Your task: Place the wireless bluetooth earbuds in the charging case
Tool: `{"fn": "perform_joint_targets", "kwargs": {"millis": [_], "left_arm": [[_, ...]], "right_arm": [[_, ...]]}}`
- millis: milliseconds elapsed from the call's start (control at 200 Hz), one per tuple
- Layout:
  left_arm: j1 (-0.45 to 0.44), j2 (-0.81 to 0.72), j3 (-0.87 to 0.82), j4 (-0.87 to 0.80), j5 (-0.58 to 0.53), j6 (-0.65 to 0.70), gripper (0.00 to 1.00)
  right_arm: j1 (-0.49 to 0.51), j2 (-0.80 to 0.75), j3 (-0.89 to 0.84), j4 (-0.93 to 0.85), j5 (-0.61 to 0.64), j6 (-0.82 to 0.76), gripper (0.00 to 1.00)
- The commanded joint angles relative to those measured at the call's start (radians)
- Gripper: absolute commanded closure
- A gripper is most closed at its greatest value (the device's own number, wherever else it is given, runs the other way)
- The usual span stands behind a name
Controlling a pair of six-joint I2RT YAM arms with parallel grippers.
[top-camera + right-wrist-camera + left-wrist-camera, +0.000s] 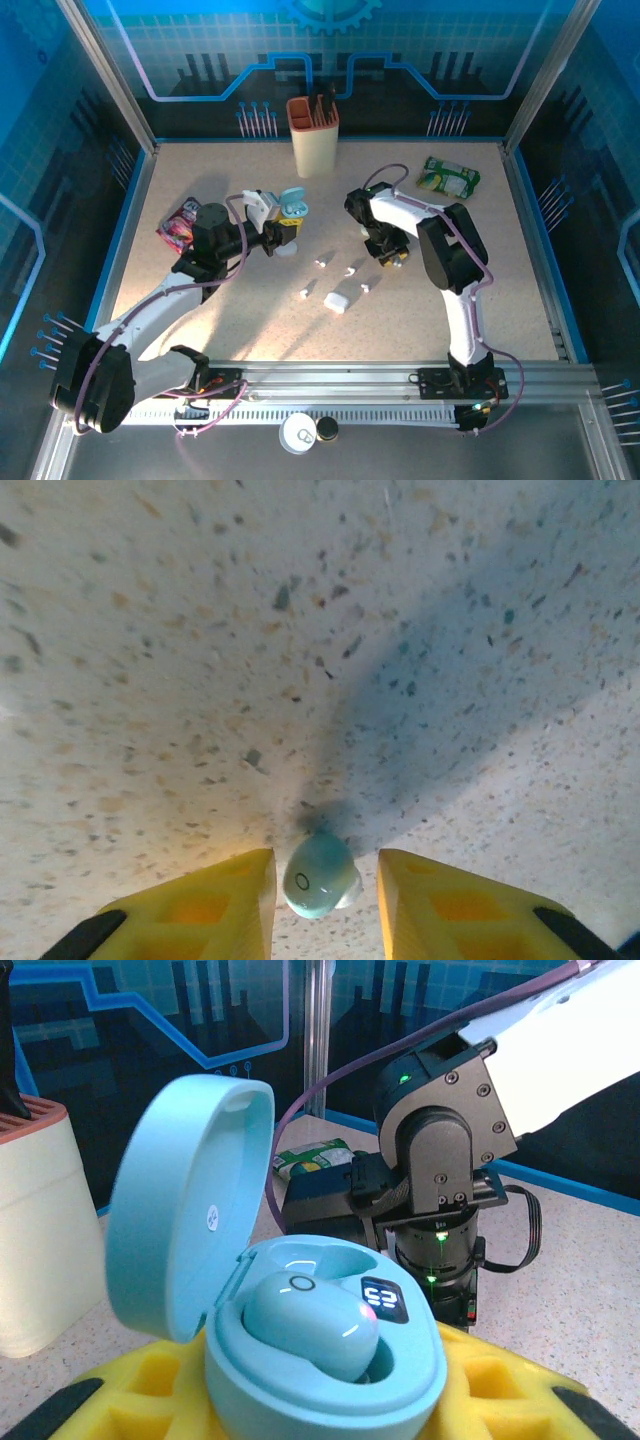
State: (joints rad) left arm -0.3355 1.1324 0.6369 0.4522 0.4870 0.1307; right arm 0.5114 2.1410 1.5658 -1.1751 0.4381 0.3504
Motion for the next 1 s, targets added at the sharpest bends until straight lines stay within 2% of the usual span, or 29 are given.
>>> {"fn": "perform_joint_targets", "kwargs": {"millis": [0,785,996], "left_arm": [[0.009,0.007,0.037,0.018,0.032,0.009,0.65],[0.009,-0.004,0.017,0.022,0.032,0.009,0.65],[0.007,0.010,0.013,0.037,0.045,0.009,0.65]], "right_arm": [[0.024,0.014,0.031,-0.058,0.060,0.049,0.70],[0.049,0.030,0.008,-0.048,0.090,0.039,0.83],[0.002,-0.114,-0.032,0.021,-0.078,0.042,0.83]]}}
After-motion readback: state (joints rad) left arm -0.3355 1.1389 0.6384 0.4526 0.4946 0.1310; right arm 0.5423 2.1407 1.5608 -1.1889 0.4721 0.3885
